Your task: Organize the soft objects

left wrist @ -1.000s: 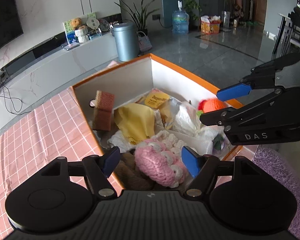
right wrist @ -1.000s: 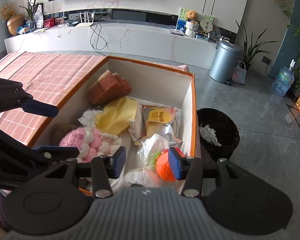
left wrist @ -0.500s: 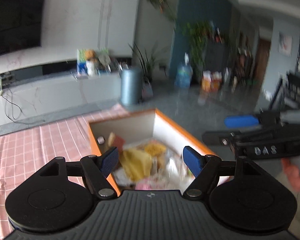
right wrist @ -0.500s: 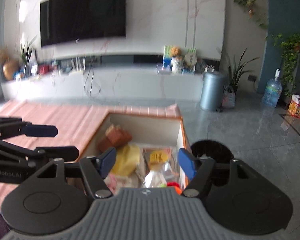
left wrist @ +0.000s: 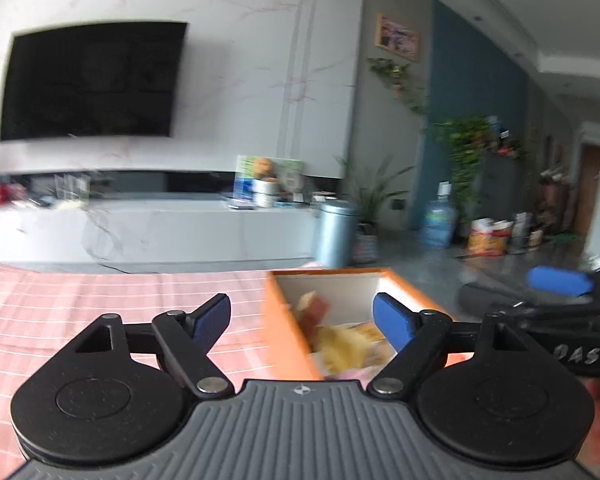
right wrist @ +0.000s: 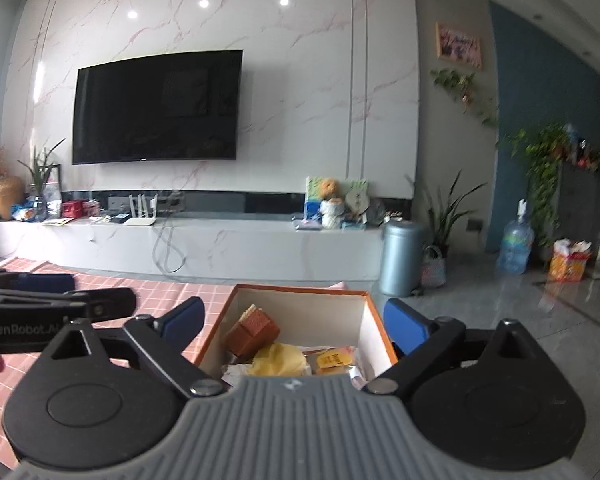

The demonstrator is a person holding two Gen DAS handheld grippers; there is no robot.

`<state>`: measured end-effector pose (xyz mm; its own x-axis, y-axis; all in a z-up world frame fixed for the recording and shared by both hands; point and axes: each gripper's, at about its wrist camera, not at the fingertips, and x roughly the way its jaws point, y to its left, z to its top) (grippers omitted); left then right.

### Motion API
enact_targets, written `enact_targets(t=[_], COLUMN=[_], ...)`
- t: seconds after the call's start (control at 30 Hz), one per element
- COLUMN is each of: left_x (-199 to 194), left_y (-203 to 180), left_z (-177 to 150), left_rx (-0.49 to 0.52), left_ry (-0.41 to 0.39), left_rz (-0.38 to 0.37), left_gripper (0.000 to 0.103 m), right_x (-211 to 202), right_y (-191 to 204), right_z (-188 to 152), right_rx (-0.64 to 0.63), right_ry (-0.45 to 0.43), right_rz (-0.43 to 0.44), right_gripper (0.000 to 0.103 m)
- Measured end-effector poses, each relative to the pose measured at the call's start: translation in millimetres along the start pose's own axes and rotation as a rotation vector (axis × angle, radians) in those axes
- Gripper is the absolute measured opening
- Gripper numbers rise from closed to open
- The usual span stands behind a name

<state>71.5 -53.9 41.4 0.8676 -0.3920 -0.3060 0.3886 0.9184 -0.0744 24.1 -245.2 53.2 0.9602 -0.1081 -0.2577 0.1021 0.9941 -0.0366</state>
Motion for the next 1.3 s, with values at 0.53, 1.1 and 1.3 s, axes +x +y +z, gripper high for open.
enact_targets(t=[0.53,1.1,1.3], left_x=[4,-3,-6], left_y=[14,14,12], left_z=[-48,-66,-64], left_rx=[-0.006,0.015,0.014], left_ry=[0.054,0.117,0.114], left_rz=[0.209,0.248,0.246], left_gripper=[0.099,0.099,0.099], right_x=[9,7,4], right_y=[25,30,30], right_z=[-66,-84,-82], right_rx=[-0.045,-0.026,-0.026], right_ry=[0.064,0.116,0.106], right_rz=[-0.035,-0.025,-0.023], right_gripper=[0.1,0.1,0.1])
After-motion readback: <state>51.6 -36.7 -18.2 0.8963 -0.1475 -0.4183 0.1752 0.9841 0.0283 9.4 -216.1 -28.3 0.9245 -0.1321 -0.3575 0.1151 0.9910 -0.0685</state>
